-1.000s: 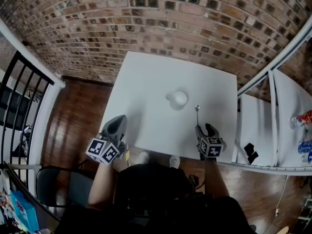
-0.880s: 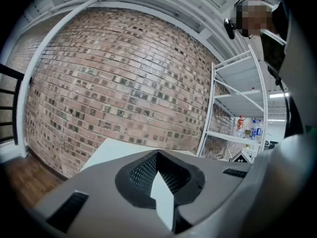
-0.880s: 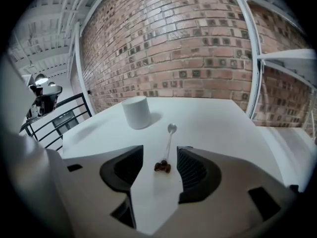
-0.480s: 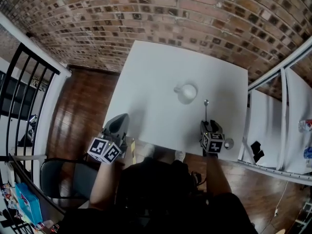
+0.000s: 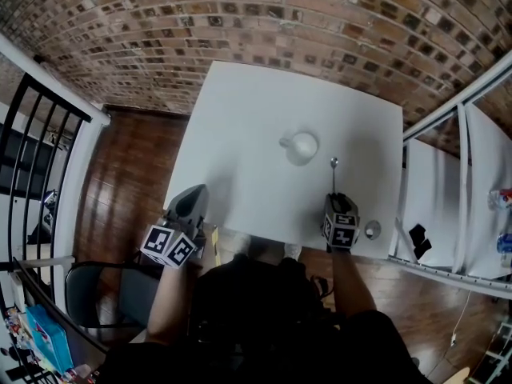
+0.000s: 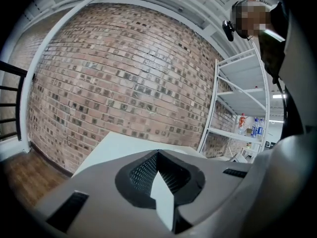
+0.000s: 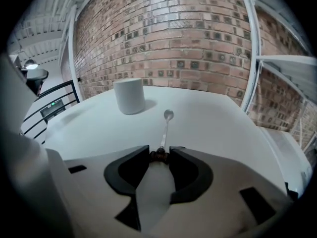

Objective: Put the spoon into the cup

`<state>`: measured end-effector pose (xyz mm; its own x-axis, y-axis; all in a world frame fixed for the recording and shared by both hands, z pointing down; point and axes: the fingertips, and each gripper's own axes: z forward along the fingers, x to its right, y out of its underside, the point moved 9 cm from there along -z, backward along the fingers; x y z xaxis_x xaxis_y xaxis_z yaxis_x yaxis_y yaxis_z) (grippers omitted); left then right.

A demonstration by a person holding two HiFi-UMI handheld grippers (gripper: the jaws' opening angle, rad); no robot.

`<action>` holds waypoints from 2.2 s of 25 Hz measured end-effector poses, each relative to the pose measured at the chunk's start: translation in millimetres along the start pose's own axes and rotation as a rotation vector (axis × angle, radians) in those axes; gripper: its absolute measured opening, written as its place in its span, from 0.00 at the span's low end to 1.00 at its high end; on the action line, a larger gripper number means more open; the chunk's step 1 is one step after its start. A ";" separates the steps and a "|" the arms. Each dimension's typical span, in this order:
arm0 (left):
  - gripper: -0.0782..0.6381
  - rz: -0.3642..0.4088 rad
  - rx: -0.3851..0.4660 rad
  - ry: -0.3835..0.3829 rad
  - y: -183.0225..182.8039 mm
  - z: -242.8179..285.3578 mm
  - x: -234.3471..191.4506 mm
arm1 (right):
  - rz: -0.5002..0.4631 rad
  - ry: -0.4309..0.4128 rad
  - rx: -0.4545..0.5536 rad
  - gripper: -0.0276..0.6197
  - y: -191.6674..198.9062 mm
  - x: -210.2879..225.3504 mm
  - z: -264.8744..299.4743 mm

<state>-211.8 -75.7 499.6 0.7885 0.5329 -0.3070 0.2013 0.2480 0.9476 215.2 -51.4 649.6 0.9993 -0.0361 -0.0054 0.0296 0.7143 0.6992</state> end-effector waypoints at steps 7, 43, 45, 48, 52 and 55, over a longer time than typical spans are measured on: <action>0.11 -0.006 0.018 0.053 -2.7 10.6 9.7 | 0.035 -0.032 -0.025 0.24 3.7 4.8 -2.5; 0.11 0.058 0.160 0.145 -44.6 58.0 24.4 | -0.111 -0.188 0.427 0.24 -153.6 3.0 -89.0; 0.11 0.072 0.164 0.135 -48.3 57.8 22.0 | -0.124 -0.201 0.438 0.24 -159.7 0.0 -88.7; 0.11 0.080 0.179 0.122 -54.3 56.5 20.2 | -0.143 -0.221 0.454 0.24 -167.2 -4.5 -90.1; 0.11 0.082 0.180 0.115 -54.4 54.6 21.8 | -0.155 -0.250 0.457 0.24 -168.0 -10.0 -88.6; 0.11 0.082 0.169 0.113 -49.9 52.6 23.9 | -0.155 -0.268 0.445 0.24 -162.3 -11.5 -86.1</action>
<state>-172.4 -117.9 449.6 0.7378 0.6357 -0.2269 0.2410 0.0659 0.9683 200.8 -106.7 474.6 0.9416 -0.3366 0.0093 0.1065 0.3238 0.9401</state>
